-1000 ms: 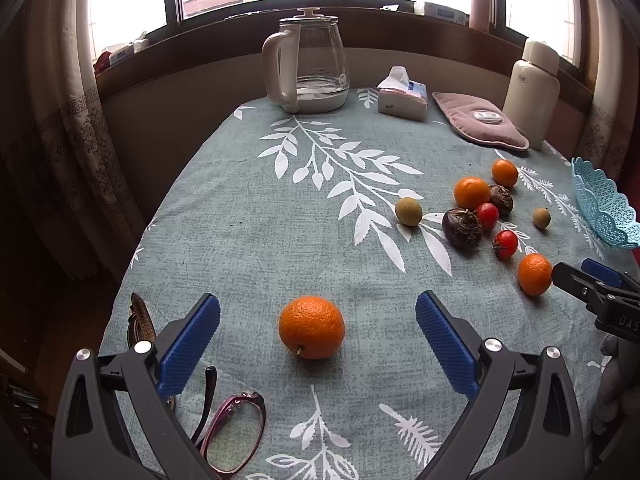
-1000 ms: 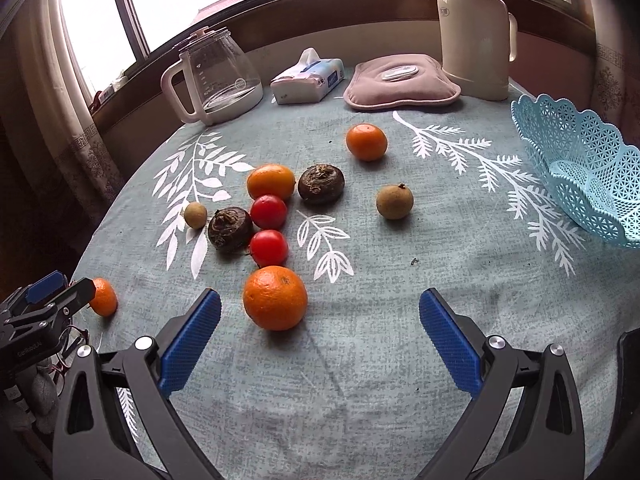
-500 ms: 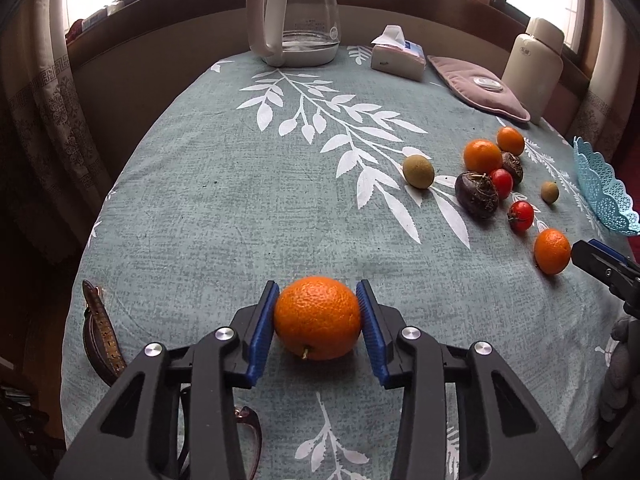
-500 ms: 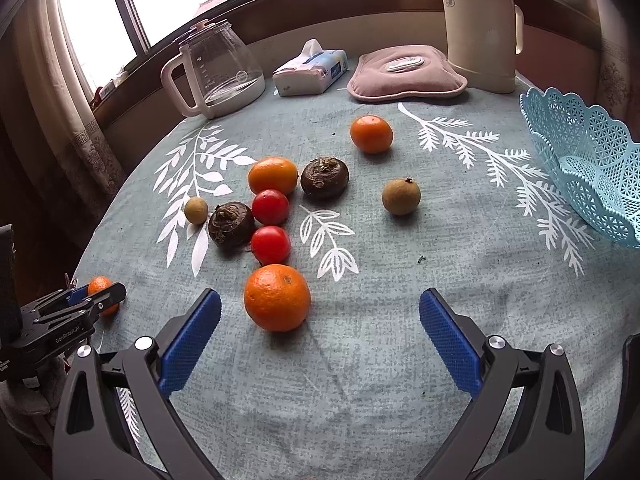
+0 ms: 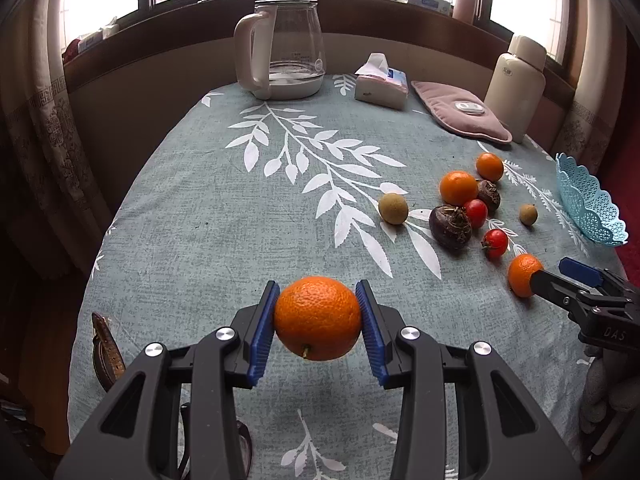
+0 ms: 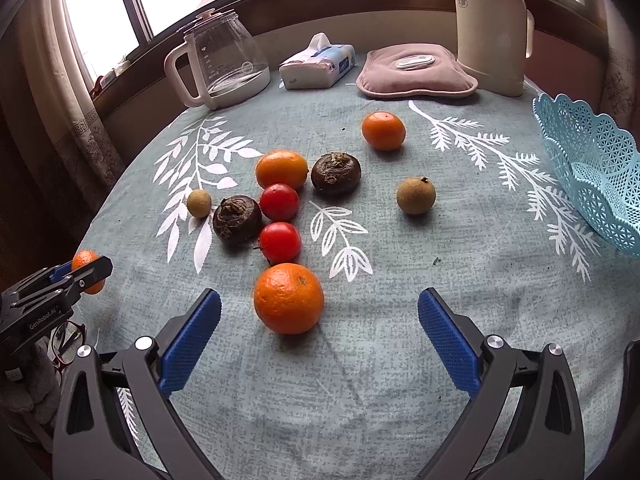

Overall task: Organize fruits
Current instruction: 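Grasp an orange with the left tool while the right tool grasps another orange, then carry both oranges to the blue basket while the right tool opens, dropping its orange inside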

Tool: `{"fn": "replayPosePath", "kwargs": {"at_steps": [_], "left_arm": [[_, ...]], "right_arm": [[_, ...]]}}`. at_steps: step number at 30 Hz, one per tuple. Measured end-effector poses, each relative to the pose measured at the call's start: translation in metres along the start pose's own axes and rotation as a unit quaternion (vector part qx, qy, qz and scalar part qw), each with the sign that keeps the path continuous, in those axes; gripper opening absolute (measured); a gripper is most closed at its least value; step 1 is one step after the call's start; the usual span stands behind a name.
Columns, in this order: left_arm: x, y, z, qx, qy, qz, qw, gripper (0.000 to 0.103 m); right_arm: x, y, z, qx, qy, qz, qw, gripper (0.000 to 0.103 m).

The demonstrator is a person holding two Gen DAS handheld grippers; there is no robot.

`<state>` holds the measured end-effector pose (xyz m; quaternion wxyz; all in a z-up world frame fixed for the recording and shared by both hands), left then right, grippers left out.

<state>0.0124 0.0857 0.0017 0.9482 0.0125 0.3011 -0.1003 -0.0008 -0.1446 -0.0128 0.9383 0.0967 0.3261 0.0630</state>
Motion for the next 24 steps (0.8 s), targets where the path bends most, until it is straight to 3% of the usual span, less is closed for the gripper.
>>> {"fn": "replayPosePath", "kwargs": {"at_steps": [16, 24], "left_arm": [[-0.004, -0.006, 0.008, -0.010, -0.009, -0.002, 0.9999, 0.040], [-0.009, -0.012, 0.010, -0.011, -0.014, -0.005, 0.9998, 0.040]], "right_arm": [[0.015, 0.012, -0.009, -0.003, 0.039, 0.028, 0.999, 0.041], [0.009, 0.011, -0.009, 0.000, 0.032, 0.033, 0.999, 0.039]]}}
Point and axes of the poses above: each gripper's, at about its wrist camera, not at the fingertips, and x roughly the way its jaws point, y to its left, z to its top, the point moved 6 cm from there along x, roughly the way its jaws point, and after that the axes turned 11 degrees about -y, right-handed, at the moved point
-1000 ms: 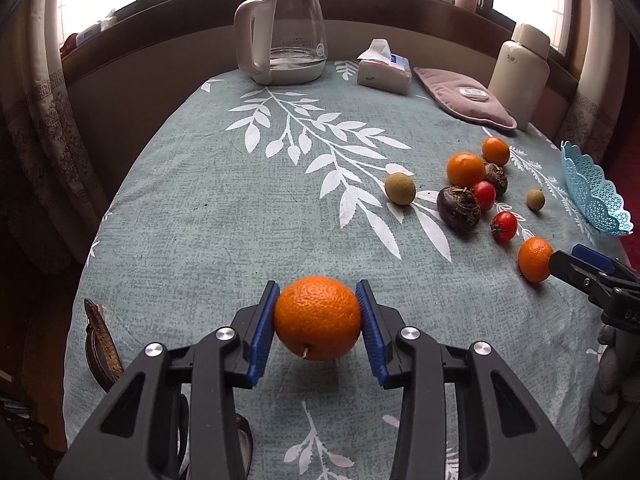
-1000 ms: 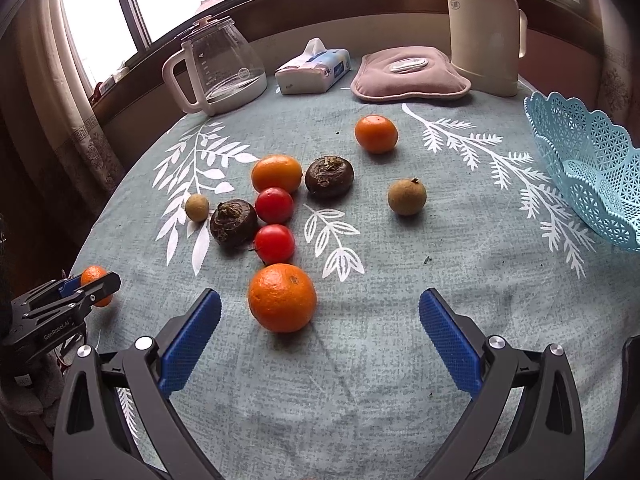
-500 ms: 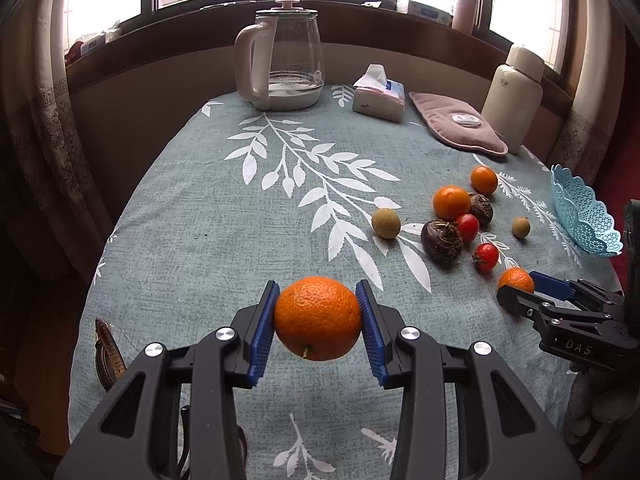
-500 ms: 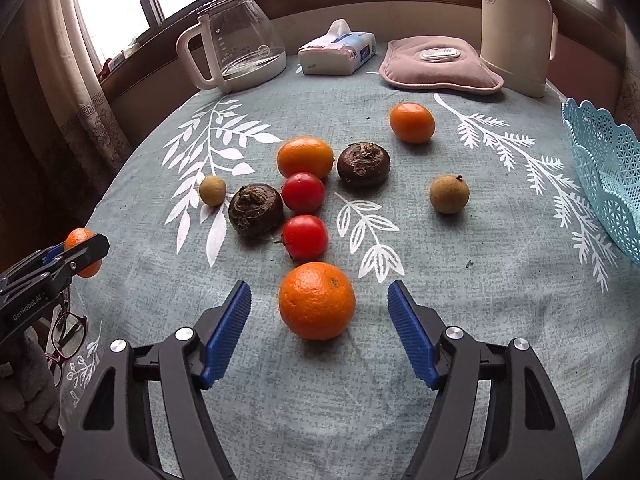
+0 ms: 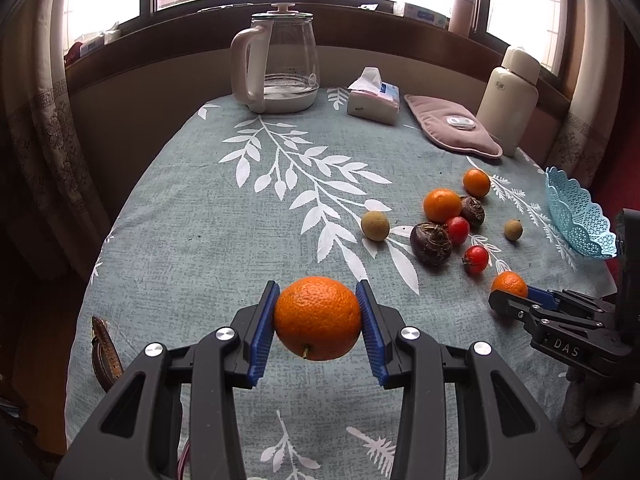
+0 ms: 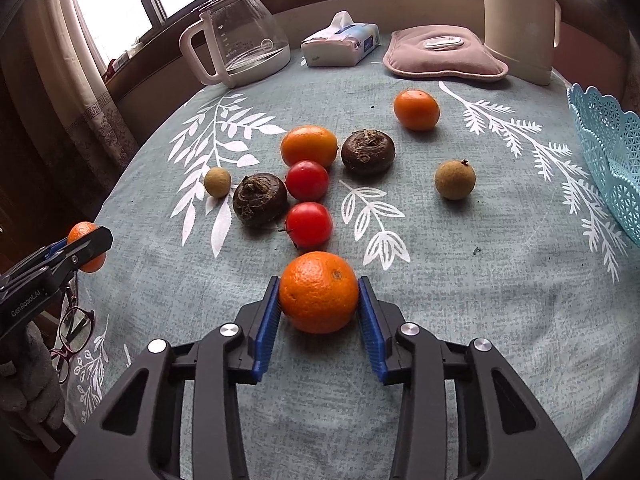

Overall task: Organize fruits
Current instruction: 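Carry both oranges to the blue basket while the right tool opens, dropping its orange inside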

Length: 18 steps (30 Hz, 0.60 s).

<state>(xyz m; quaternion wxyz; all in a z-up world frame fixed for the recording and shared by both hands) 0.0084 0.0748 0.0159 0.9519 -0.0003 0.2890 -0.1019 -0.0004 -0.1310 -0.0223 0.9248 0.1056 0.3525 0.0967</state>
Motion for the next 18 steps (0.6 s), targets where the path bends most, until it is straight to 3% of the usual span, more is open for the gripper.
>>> {"fn": "replayPosePath", "kwargs": {"at_steps": [11, 18], "left_arm": [[-0.009, -0.018, 0.007, 0.005, -0.013, -0.006, 0.9999, 0.040], [-0.016, -0.034, 0.013, 0.011, -0.026, -0.010, 0.9995, 0.040]], "right_arm": [[-0.034, -0.023, 0.016, 0.022, -0.039, -0.011, 0.999, 0.039], [-0.060, -0.045, 0.034, -0.002, -0.068, -0.040, 0.997, 0.039]]}}
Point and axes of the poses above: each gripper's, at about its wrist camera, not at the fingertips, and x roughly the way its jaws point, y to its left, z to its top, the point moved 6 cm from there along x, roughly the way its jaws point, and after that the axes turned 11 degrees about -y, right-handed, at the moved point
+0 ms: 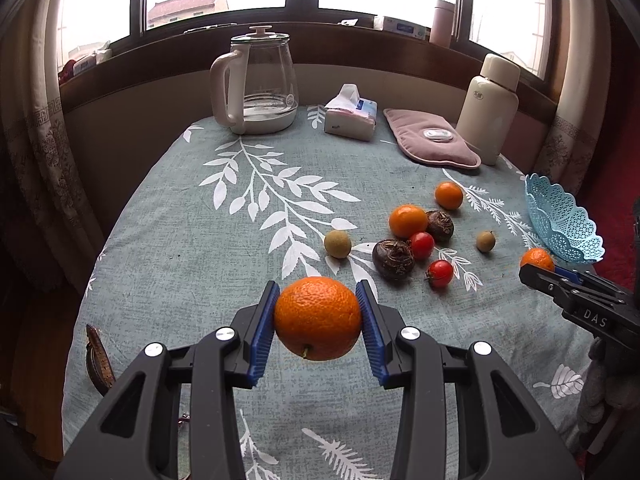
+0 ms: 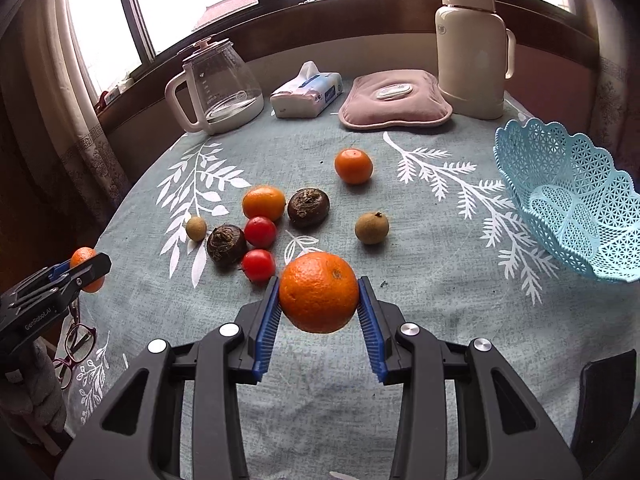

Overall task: Organize fruits
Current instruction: 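Carry both oranges to the blue basket while the right tool opens, dropping its orange inside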

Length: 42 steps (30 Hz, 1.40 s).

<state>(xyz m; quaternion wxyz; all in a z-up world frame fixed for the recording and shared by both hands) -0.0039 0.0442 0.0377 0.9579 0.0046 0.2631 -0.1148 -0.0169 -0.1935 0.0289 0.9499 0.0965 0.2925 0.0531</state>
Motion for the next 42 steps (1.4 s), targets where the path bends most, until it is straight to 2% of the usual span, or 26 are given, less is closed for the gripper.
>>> {"fn": "replayPosePath", "kwargs": {"at_steps": [11, 20, 28, 34, 39, 40, 42], "left_arm": [[-0.003, -0.028, 0.009, 0.017, -0.013, -0.003, 0.9998, 0.040], [-0.001, -0.058, 0.013, 0.040, -0.013, -0.012, 0.9990, 0.040], [0.007, -0.082, 0.015, 0.051, -0.008, -0.029, 0.9983, 0.040], [0.011, -0.103, 0.020, 0.059, -0.008, -0.046, 0.9972, 0.040], [0.012, -0.122, 0.023, 0.068, -0.011, -0.060, 0.9958, 0.040], [0.012, -0.126, 0.024, 0.071, -0.011, -0.063, 0.9954, 0.040], [0.012, -0.134, 0.024, 0.075, -0.011, -0.071, 0.9946, 0.040]], "right_arm": [[-0.033, -0.078, 0.030, 0.037, -0.049, -0.058, 0.996, 0.039], [-0.050, -0.150, 0.043, 0.080, -0.079, -0.112, 0.987, 0.039], [-0.047, -0.215, 0.033, 0.129, -0.061, -0.158, 0.977, 0.039], [-0.035, -0.226, 0.021, 0.143, -0.033, -0.162, 0.976, 0.039], [-0.035, -0.227, 0.021, 0.146, -0.028, -0.164, 0.975, 0.039], [-0.036, -0.228, 0.021, 0.148, -0.030, -0.165, 0.975, 0.041], [-0.038, -0.230, 0.023, 0.153, -0.034, -0.165, 0.974, 0.054]]}}
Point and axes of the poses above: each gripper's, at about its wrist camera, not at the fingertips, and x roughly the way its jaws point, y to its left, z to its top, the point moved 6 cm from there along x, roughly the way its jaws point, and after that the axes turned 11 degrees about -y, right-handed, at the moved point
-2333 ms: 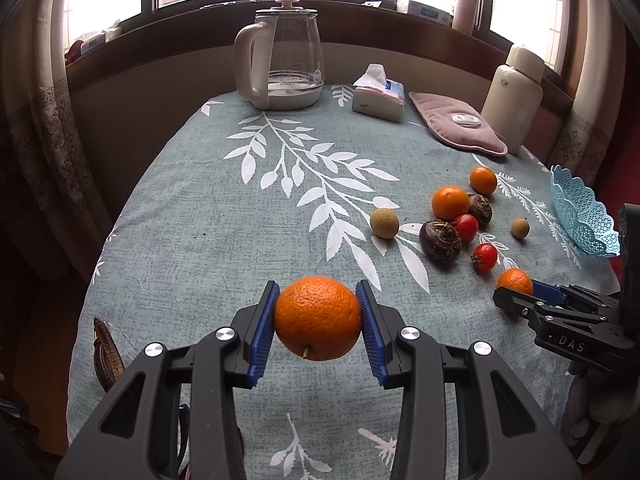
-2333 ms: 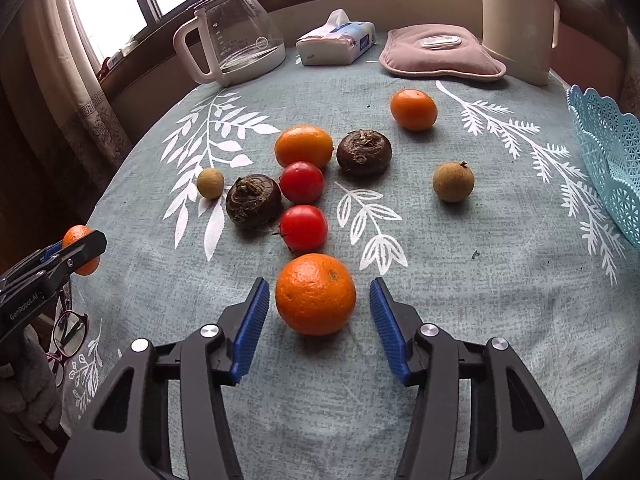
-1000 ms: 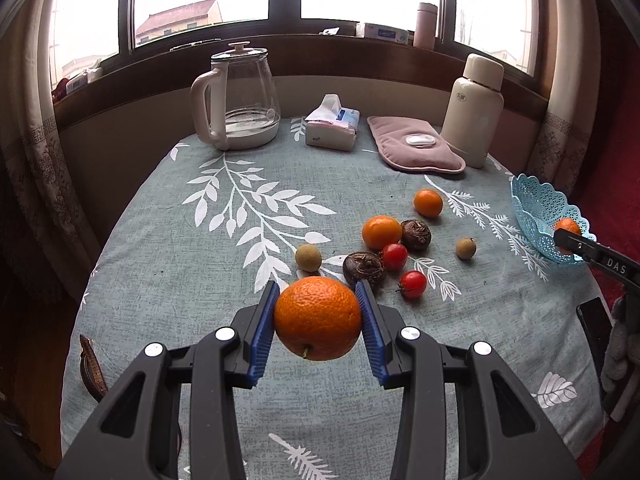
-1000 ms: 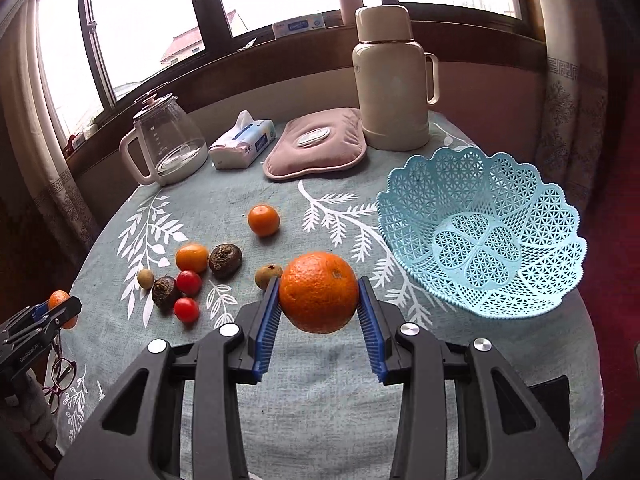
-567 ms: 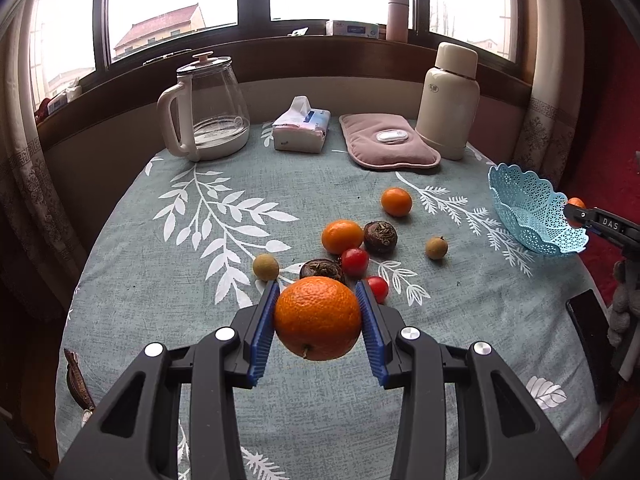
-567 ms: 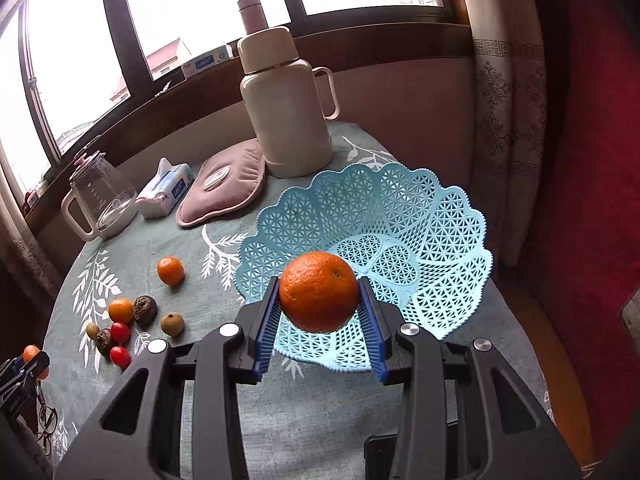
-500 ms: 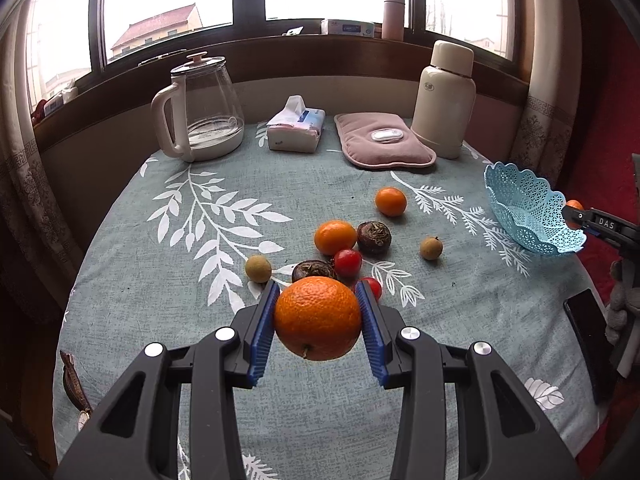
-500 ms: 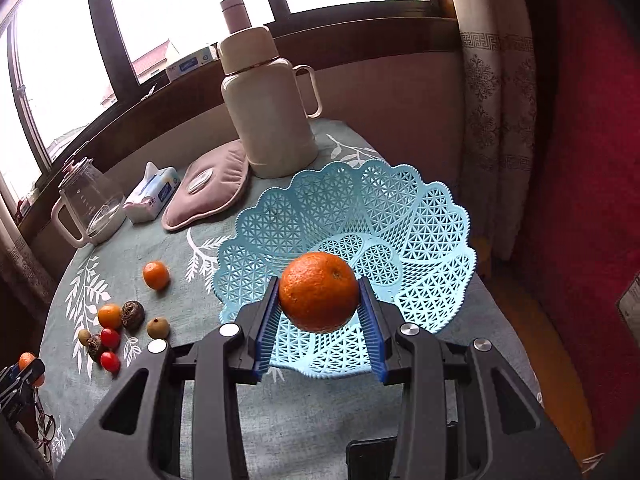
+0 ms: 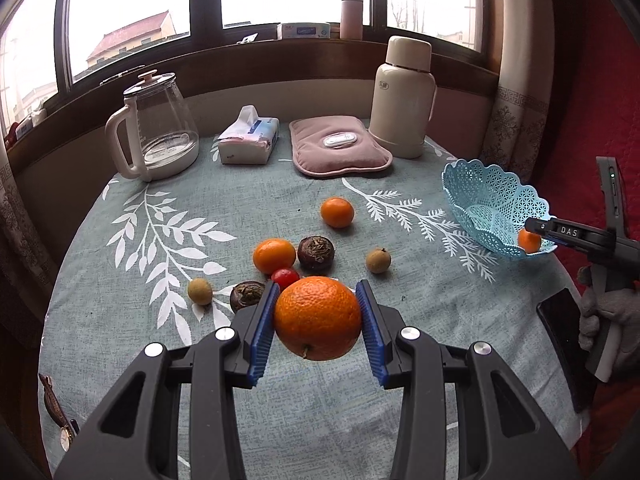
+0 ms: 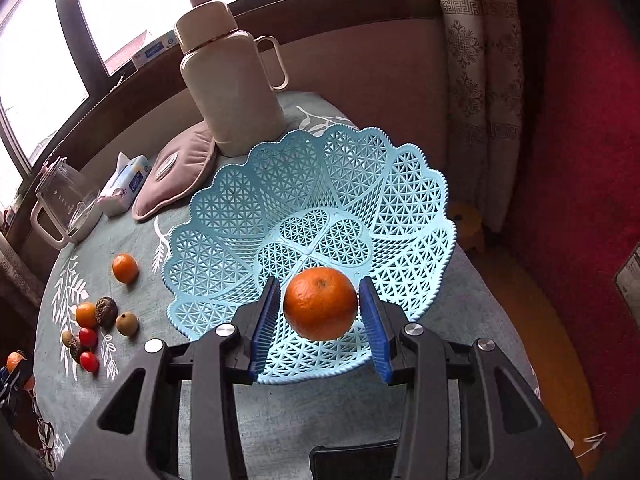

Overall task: Organize fruits
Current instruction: 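Carry both oranges to the blue basket while the right tool opens, dropping its orange inside, then lower the held orange into the blue basket and open the left tool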

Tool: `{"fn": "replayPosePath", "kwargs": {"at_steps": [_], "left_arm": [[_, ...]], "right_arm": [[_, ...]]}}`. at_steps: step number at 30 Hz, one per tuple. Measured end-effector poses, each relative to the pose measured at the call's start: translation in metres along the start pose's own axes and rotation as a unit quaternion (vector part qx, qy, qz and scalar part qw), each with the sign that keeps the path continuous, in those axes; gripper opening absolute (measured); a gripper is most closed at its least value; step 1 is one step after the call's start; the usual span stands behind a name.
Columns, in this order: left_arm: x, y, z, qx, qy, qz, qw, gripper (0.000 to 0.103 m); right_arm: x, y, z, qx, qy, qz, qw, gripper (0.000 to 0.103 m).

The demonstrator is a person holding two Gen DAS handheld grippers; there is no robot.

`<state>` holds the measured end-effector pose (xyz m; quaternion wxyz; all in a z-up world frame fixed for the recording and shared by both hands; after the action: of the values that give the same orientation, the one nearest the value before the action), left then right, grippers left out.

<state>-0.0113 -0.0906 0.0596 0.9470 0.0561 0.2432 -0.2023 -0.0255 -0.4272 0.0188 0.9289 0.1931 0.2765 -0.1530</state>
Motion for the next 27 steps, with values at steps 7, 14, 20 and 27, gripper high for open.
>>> {"fn": "replayPosePath", "kwargs": {"at_steps": [7, 14, 20, 27], "left_arm": [[0.010, -0.031, 0.016, 0.010, -0.007, -0.037, 0.9992, 0.040], [0.029, -0.076, 0.038, 0.025, -0.018, -0.087, 0.9957, 0.040], [0.054, -0.118, 0.050, 0.015, -0.006, -0.140, 0.9900, 0.040], [0.081, -0.162, 0.050, 0.035, 0.005, -0.171, 0.9846, 0.040]], "right_arm": [[-0.015, -0.003, 0.013, 0.013, -0.028, 0.001, 1.000, 0.062], [-0.039, -0.011, 0.032, 0.034, -0.065, 0.003, 0.997, 0.062], [-0.053, -0.021, 0.044, 0.054, -0.086, 0.003, 0.995, 0.064], [-0.060, -0.026, 0.049, 0.065, -0.094, 0.006, 0.993, 0.065]]}}
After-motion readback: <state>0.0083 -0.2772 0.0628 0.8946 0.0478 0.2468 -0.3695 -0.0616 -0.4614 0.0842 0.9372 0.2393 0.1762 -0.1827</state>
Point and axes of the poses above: each gripper's, at about its wrist camera, not at the fingertips, and x roughly the way its jaws point, y to its left, z to its top, the point moved 6 cm from there along x, roughly the way its jaws point, and after that the axes turned 11 degrees about -y, right-handed, at the moved point
